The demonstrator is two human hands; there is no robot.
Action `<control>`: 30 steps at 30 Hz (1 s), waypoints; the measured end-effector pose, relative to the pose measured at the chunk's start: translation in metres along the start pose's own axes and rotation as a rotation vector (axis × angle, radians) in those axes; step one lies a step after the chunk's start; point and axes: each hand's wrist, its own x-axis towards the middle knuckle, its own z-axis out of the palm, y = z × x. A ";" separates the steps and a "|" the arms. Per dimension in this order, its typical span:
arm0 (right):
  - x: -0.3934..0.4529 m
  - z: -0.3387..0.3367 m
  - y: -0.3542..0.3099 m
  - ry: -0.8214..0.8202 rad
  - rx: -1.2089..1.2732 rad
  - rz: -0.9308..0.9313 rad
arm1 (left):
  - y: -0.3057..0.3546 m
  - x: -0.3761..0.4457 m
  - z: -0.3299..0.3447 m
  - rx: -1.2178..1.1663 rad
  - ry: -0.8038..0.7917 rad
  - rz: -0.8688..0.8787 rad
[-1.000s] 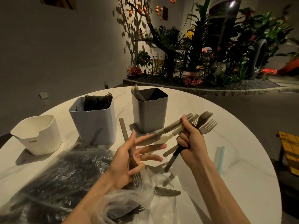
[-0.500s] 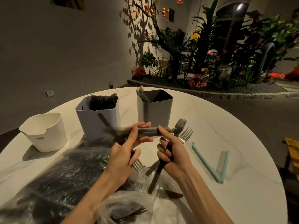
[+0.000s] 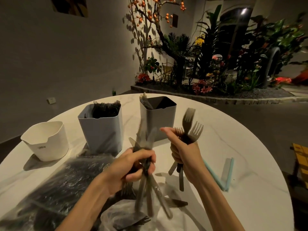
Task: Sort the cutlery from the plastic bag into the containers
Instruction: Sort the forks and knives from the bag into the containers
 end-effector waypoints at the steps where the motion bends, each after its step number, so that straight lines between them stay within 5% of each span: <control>1: -0.001 0.002 0.000 -0.027 -0.038 0.008 | 0.000 -0.001 0.001 0.019 -0.094 -0.054; 8: 0.000 -0.002 0.000 0.036 -0.026 0.094 | -0.011 0.005 0.013 0.041 -0.339 -0.247; 16: 0.008 -0.025 -0.007 0.314 0.293 0.018 | -0.011 0.010 -0.002 -0.082 0.044 -0.014; 22: 0.004 -0.007 0.005 0.175 -0.251 0.001 | -0.006 0.015 0.005 -0.215 0.254 0.282; 30: 0.002 0.002 0.021 -0.105 -0.744 0.010 | -0.004 0.009 0.004 -0.405 0.271 0.228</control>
